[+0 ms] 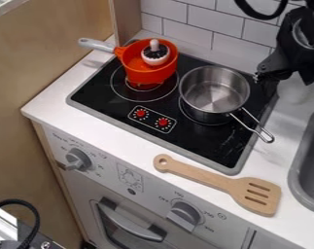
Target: Colocar un huevo dentro de la olla que esta sobre el quemador derecho
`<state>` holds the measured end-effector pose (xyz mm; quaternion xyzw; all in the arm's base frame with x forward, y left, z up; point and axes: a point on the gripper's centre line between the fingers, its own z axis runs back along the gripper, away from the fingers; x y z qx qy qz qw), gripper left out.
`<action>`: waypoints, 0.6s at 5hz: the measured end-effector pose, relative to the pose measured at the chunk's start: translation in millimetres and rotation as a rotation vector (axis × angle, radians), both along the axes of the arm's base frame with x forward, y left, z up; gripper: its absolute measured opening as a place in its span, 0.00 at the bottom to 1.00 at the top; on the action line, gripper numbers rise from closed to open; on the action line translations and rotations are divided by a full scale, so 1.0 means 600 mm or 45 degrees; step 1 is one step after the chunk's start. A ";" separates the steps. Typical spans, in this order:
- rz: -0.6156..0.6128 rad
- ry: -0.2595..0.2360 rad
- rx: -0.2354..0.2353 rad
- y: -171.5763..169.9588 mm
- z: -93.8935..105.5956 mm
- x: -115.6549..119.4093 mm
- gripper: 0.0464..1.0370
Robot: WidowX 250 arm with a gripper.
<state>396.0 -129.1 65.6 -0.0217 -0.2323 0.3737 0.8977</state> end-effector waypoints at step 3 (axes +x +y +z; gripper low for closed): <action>-0.045 -0.066 0.072 0.004 0.005 0.020 0.96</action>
